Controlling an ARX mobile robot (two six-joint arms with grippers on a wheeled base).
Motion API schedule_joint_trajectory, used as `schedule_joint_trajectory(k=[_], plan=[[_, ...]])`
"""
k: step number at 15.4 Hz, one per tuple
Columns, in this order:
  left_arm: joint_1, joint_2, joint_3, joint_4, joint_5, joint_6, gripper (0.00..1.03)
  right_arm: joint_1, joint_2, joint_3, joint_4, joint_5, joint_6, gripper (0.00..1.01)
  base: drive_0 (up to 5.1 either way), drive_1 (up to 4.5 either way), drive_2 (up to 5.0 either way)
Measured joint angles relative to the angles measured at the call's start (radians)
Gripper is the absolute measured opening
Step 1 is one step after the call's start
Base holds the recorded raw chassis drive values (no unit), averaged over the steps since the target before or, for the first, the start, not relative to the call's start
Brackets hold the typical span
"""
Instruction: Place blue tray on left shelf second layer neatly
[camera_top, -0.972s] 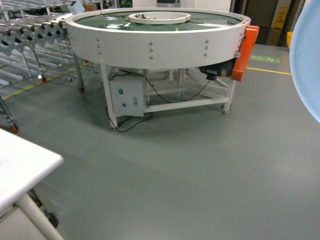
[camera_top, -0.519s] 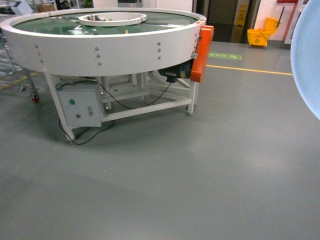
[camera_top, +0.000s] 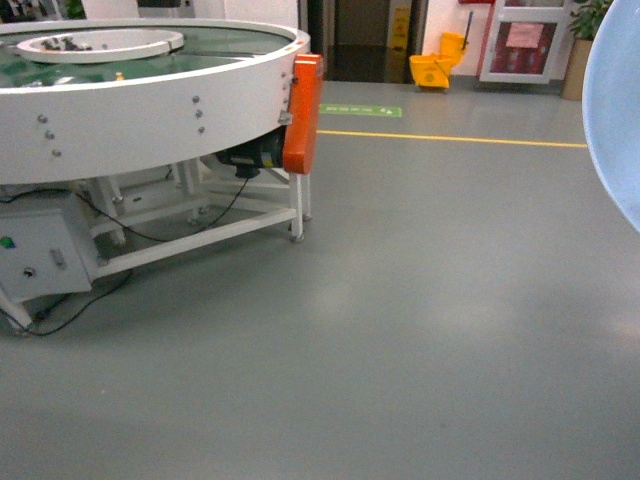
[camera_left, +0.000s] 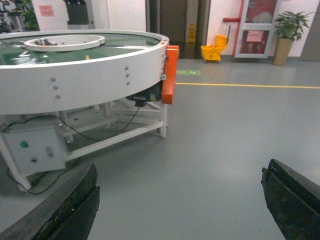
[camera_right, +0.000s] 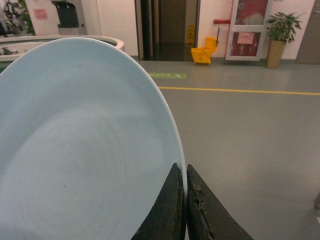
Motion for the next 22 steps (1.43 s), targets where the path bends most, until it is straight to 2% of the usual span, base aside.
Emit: schedule_joint_trajectory(k=[2,12,22], plan=[[0.0,0.0,0.0,0.002,0.0,0.0,0.98,0.0,0.0,0.0,0.004,0.001,0.0,0.02,2.5,-2.34,-5.0],[0.0,0.0,0.0,0.002,0.0,0.0,0.98,0.0,0.003,0.0,-0.001,0.004,0.0,0.02,1.9,0.12,-6.3],[0.0,0.0,0.0,0.001,0.0,0.0,0.98,0.0,0.0,0.0,-0.001,0.002,0.0,0.02,-1.6,-1.55,-1.6]])
